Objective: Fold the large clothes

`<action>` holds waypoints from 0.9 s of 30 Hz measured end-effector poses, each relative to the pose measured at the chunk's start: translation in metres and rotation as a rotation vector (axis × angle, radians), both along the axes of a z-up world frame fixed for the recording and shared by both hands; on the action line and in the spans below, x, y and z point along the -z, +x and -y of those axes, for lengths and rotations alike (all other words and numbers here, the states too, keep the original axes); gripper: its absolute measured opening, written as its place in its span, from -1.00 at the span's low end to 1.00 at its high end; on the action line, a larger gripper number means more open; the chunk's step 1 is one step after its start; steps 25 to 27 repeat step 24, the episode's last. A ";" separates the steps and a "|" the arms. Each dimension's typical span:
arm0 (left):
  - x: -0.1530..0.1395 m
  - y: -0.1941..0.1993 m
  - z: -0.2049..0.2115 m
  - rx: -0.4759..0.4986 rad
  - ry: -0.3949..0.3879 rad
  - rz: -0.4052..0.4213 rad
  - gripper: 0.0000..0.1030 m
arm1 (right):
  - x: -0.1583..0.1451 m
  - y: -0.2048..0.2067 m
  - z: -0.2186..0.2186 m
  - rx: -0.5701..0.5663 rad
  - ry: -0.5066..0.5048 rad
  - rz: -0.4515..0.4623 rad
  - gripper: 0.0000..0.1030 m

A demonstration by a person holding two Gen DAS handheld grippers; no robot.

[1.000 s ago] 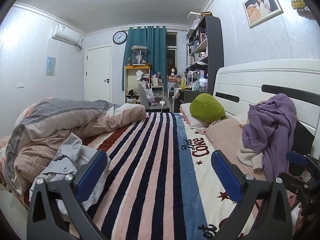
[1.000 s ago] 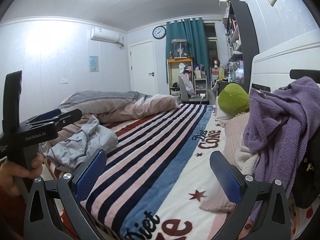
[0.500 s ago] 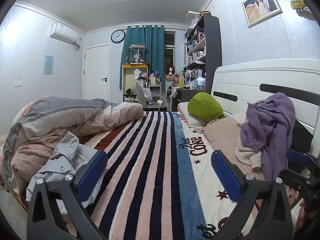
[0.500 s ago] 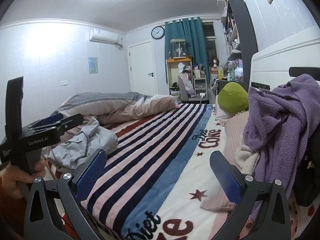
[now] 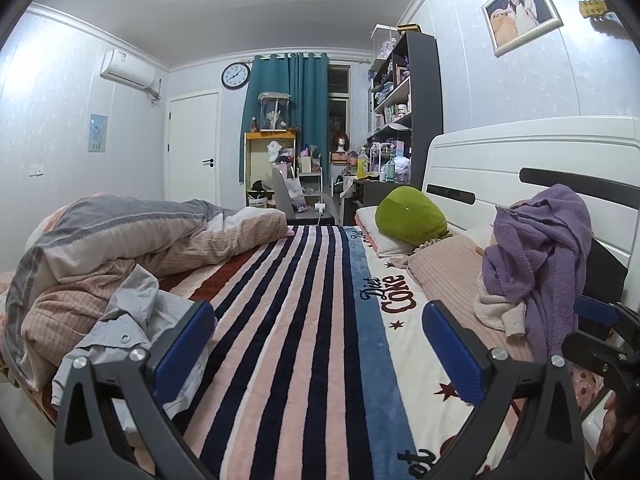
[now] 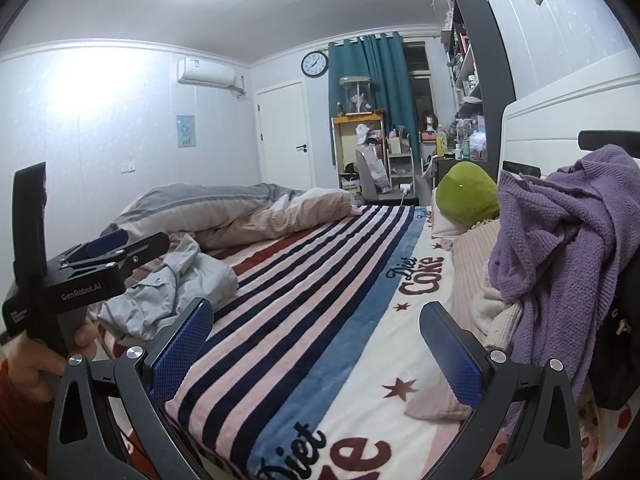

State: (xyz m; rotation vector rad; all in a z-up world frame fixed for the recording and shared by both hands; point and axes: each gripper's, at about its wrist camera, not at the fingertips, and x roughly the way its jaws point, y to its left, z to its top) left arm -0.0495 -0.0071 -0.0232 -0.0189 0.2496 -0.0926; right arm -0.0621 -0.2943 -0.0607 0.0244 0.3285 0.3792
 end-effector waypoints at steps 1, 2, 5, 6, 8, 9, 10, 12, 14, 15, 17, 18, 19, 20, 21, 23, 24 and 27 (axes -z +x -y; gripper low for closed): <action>0.000 0.000 0.000 0.000 -0.001 0.000 0.99 | 0.000 0.000 0.000 -0.001 -0.001 0.000 1.00; 0.001 0.001 -0.001 0.000 -0.002 0.000 0.99 | 0.000 0.001 0.001 -0.002 -0.001 0.000 1.00; 0.001 0.000 -0.001 0.000 -0.003 -0.002 0.99 | 0.000 0.001 0.001 -0.001 0.000 0.000 1.00; 0.001 0.000 -0.001 -0.001 -0.004 -0.002 0.99 | 0.000 0.001 0.001 -0.002 0.001 0.000 1.00; 0.001 0.001 -0.001 0.000 -0.005 -0.003 0.99 | 0.000 0.001 0.001 -0.002 0.001 0.000 1.00; 0.001 0.001 -0.001 0.001 -0.007 -0.002 0.99 | 0.000 0.002 0.002 -0.003 0.000 0.000 1.00; 0.001 0.001 -0.001 0.000 -0.006 -0.002 0.99 | 0.000 0.001 0.001 -0.002 0.000 0.002 1.00; 0.001 0.001 -0.001 -0.002 -0.002 -0.002 0.99 | 0.000 0.001 0.000 0.003 0.000 0.003 1.00; 0.001 0.001 0.000 -0.002 -0.002 -0.003 0.99 | -0.001 0.000 -0.002 0.006 0.004 0.003 1.00; 0.001 0.001 0.000 -0.001 -0.003 -0.003 0.99 | -0.001 0.000 -0.002 0.006 0.004 0.002 1.00; 0.001 0.000 0.000 -0.001 -0.004 -0.001 0.99 | -0.001 0.000 -0.002 0.006 0.002 0.003 1.00; 0.001 0.000 0.000 -0.002 -0.003 -0.001 0.99 | -0.001 0.001 -0.002 0.005 0.002 0.003 1.00; 0.001 0.001 0.000 0.001 -0.003 -0.001 0.99 | -0.001 0.000 -0.003 0.005 0.002 0.003 1.00; 0.002 0.002 0.000 0.002 -0.003 -0.002 0.99 | -0.001 0.000 -0.002 0.006 0.003 0.004 1.00; 0.003 0.002 0.000 0.003 -0.002 -0.007 0.99 | -0.001 0.000 -0.002 0.006 0.003 0.004 1.00; 0.004 0.003 0.000 0.001 -0.002 -0.009 0.99 | -0.001 0.001 -0.002 0.005 0.003 0.004 1.00; 0.005 0.003 0.000 -0.002 -0.003 -0.009 0.99 | -0.001 0.001 -0.002 0.006 0.003 0.004 1.00; 0.005 0.003 0.000 -0.002 -0.003 -0.009 0.99 | -0.001 0.001 -0.002 0.006 0.003 0.004 1.00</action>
